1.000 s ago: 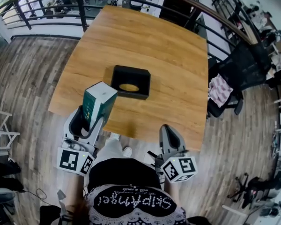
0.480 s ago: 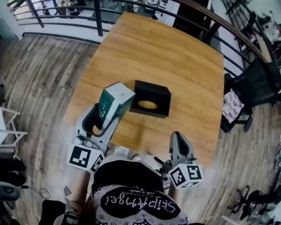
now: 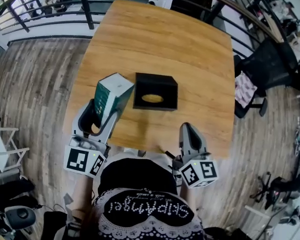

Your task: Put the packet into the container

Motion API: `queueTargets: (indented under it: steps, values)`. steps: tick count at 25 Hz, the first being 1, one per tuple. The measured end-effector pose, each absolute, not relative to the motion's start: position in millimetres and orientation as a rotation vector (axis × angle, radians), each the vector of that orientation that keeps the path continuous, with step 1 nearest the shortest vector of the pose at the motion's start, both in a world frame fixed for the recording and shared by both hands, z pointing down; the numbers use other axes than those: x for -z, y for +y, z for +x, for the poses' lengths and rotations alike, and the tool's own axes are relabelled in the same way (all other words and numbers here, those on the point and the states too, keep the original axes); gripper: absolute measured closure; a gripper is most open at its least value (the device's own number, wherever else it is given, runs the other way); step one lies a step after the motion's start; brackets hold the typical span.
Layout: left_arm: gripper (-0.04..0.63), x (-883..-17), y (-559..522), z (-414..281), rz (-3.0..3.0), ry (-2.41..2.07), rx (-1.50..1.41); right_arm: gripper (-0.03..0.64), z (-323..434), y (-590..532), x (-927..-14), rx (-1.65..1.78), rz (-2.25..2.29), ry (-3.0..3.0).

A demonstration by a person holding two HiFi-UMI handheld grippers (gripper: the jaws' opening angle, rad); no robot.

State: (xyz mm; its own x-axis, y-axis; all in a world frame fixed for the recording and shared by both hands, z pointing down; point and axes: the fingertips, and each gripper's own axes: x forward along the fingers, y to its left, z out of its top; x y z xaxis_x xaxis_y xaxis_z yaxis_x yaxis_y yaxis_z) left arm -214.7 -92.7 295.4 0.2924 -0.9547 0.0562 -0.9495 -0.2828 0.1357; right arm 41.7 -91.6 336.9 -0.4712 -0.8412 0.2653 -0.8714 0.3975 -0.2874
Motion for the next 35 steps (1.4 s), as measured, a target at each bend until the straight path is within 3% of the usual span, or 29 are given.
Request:
queueTargets:
  steps: [35]
  values:
    - [0.265, -305.9, -132.8, -192.0, 2.407, -1.706, 0.069, 0.577, 100.4, -120.5, -332.7, -0.57, 1.711, -2.406]
